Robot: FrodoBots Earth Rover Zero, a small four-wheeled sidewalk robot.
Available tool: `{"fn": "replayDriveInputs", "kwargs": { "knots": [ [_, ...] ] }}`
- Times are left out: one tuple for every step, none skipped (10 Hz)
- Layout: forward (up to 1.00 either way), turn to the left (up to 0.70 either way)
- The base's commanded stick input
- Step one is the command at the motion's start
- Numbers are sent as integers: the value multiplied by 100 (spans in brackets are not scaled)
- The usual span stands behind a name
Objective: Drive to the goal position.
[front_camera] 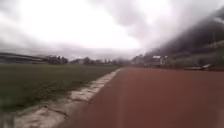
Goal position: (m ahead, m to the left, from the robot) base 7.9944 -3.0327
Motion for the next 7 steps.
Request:
{"fn": "replayDriveInputs", "kwargs": {
  "knots": [
    [70,-35],
    [70,-35],
    [70,-35],
    [70,0],
    [70,0],
    [70,0],
    [70,0]
  ]
}}
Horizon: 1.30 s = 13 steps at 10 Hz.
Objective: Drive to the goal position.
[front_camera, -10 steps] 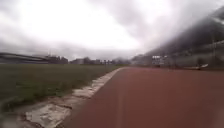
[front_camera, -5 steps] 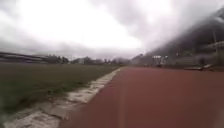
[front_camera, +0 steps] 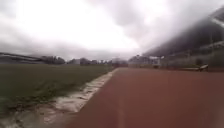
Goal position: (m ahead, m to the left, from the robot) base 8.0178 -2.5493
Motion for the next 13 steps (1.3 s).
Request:
{"fn": "replayDriveInputs", "kwargs": {
  "knots": [
    [70,0],
    [70,0],
    [70,0],
    [70,0],
    [70,0],
    [70,0],
    [70,0],
    [70,0],
    [70,0],
    [70,-35],
    [70,-35],
    [70,-35],
    [70,-35]
  ]
}}
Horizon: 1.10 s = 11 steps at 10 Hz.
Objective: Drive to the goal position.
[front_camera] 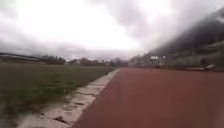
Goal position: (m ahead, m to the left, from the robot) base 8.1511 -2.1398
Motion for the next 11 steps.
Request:
{"fn": "replayDriveInputs", "kwargs": {
  "knots": [
    [70,-35],
    [70,-35],
    [70,-35],
    [70,-35],
    [70,-35],
    [70,-21],
    [70,-5],
    [70,0],
    [70,0],
    [70,0],
    [70,0]
  ]
}}
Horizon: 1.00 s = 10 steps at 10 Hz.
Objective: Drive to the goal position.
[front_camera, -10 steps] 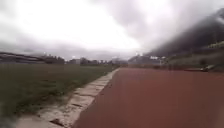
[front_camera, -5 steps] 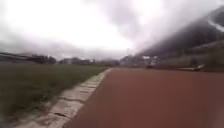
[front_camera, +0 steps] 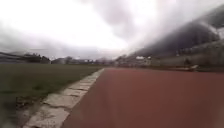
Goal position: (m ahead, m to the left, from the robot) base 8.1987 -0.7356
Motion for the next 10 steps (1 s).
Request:
{"fn": "replayDriveInputs", "kwargs": {
  "knots": [
    [70,0],
    [70,0],
    [70,0],
    [70,0],
    [70,0],
    [70,0],
    [70,-3],
    [70,-20],
    [70,-35],
    [70,-35]
  ]
}}
